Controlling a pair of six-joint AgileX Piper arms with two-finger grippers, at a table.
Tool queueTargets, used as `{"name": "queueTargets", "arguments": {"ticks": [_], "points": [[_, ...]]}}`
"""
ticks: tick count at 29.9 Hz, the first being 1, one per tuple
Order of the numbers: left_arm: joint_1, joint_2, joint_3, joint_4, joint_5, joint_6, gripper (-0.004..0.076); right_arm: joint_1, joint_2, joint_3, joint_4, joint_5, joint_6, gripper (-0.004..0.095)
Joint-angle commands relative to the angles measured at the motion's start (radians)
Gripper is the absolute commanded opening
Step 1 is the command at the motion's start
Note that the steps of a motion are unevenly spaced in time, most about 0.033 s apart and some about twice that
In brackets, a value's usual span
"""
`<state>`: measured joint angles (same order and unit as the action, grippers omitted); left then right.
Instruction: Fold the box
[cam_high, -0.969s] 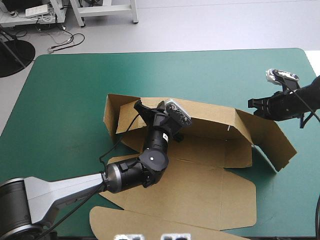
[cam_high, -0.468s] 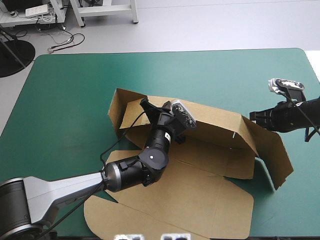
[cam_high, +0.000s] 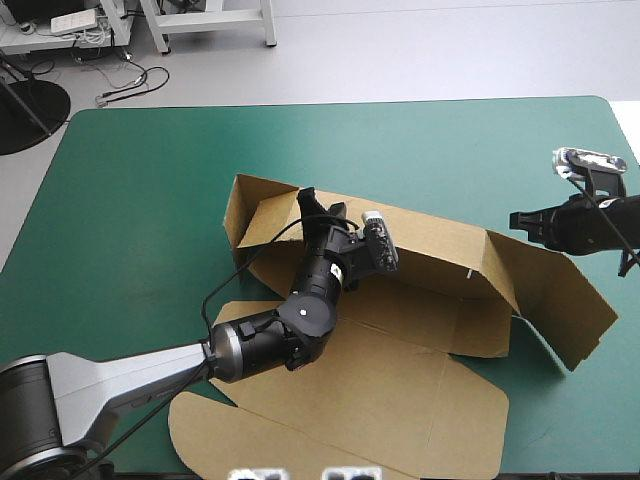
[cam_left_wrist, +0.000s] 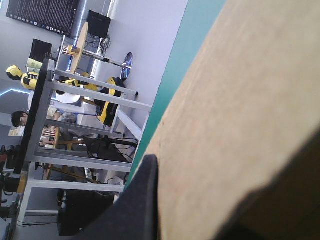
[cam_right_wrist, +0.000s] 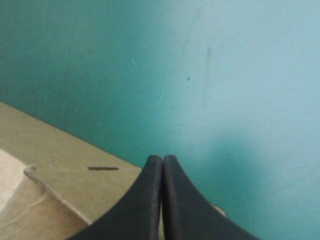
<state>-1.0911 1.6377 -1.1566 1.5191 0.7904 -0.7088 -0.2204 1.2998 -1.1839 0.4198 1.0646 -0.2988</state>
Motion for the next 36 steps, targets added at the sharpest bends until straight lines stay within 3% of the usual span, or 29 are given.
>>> {"name": "queueTargets", "arguments": {"ticks": [1, 9, 16, 19, 23, 28, 36], "points": [[0.033, -0.042, -0.058, -0.023, 0.012, -0.054, -0.0009, -0.042, -0.029, -0.044, 0.052, -0.068, -0.002, -0.002], [0.109, -0.042, -0.146, -0.098, -0.022, -0.001, -0.001, -0.081, 0.032, -0.141, 0.06, -0.066, -0.026, -0.002], [0.109, -0.042, -0.146, -0.103, -0.031, 0.061, -0.001, -0.081, 0.184, -0.28, 0.225, -0.073, -0.073, -0.002], [0.109, -0.042, -0.146, -0.103, -0.028, 0.068, -0.001, -0.081, 0.254, -0.366, 0.255, -0.02, -0.077, -0.002], [0.109, -0.042, -0.146, -0.103, -0.013, 0.068, -0.001, -0.081, 0.333, -0.448, 0.252, 0.109, -0.077, -0.002], [0.109, -0.042, -0.146, -0.103, -0.004, 0.068, -0.001, -0.081, 0.355, -0.439, 0.2, 0.187, -0.077, -0.002], [0.109, -0.04, -0.146, -0.101, 0.001, 0.021, -0.001, -0.081, 0.319, -0.36, 0.185, 0.187, -0.097, -0.002]]}}
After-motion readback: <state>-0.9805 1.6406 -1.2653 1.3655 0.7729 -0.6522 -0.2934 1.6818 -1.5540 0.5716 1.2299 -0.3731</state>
